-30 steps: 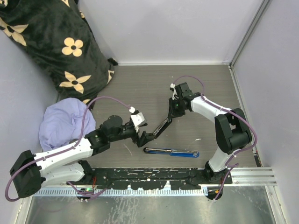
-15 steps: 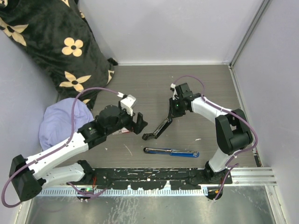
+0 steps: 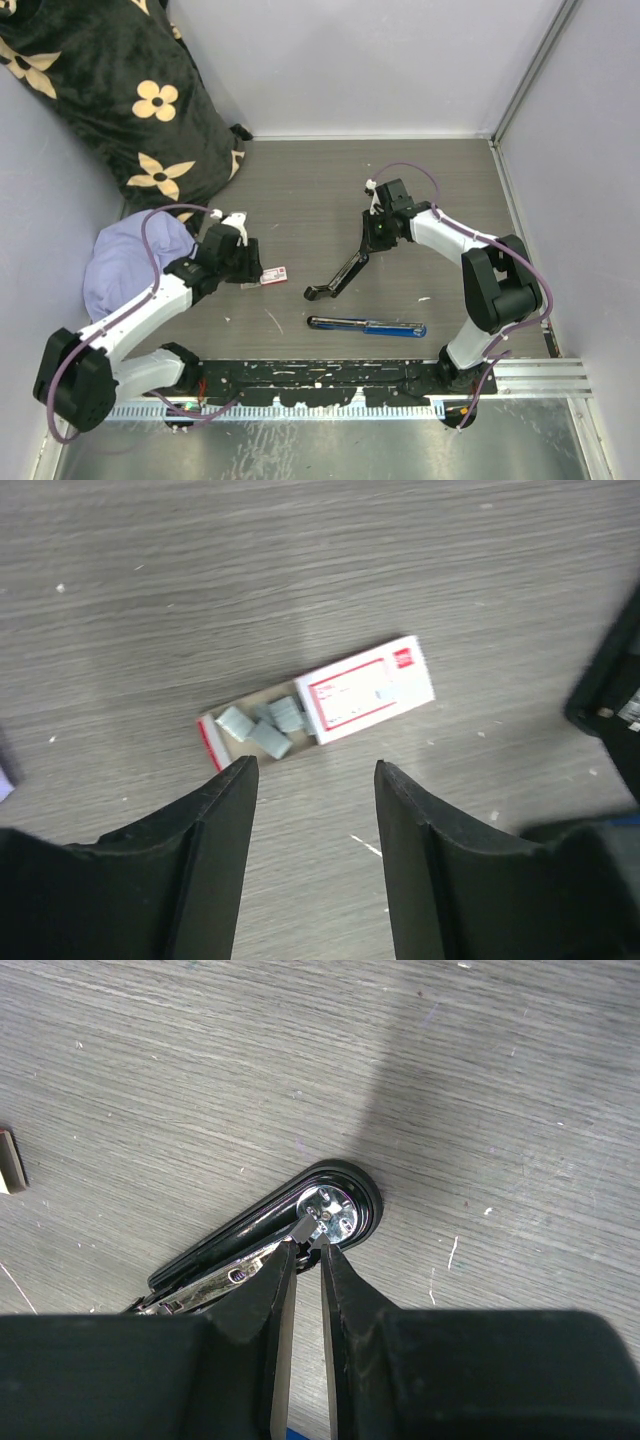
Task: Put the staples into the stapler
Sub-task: Pick up the staple from the staple box.
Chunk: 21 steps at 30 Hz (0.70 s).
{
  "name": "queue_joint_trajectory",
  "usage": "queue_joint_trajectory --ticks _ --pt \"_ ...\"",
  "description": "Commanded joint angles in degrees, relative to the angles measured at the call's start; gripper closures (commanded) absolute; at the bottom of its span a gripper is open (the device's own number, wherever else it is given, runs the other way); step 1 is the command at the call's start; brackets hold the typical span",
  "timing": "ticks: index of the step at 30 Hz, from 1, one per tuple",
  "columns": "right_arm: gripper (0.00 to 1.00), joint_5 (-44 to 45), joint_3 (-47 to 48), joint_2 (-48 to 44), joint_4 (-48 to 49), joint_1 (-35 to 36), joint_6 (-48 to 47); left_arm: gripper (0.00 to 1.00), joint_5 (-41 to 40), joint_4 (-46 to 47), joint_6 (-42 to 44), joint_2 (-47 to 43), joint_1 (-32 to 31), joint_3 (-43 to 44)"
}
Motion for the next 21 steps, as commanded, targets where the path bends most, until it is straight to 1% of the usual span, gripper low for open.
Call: queue_joint_trajectory --ticks 1,3,6,10,13,14,16,21 --pt "0.80 5.55 -2.74 2.05 -4.23 -0.49 -2.65 0.49 0.14 0.05 -0.90 3.81 3.31 0.95" --pt "0.80 5.51 -2.77 2.16 -4.21 -0.52 -2.61 0.51 0.28 0.53 -0.86 5.54 3.47 0.95" --pt "0.80 5.50 -2.92 1.97 -4.13 -0.50 -2.74 0.56 0.74 0.81 -2.27 8.22 4.48 0.98" --pt "0.80 5.51 -3.16 1.60 -4.20 -0.52 -2.82 0.64 0.42 1.94 -7.08 10.46 4.69 1.05" --pt "0.80 5.44 -3.11 1.46 -4.21 -0.54 -2.76 0.70 -1.38 0.48 -10.99 11.53 4.68 2.00" --pt "0.80 5.34 -3.11 1.42 -4.21 -0.51 -2.80 0.71 -2.51 -0.25 -12.12 13.36 4.68 2.27" --pt "0.80 5.24 -3.14 1.34 -4.25 -0.53 -2.90 0.73 -3.88 -1.17 -13.90 14.46 4.67 2.70" --pt "0.80 5.16 -3.15 1.26 -4.30 -0.53 -3.01 0.73 -4.72 -1.59 -16.78 15.66 4.68 3.16"
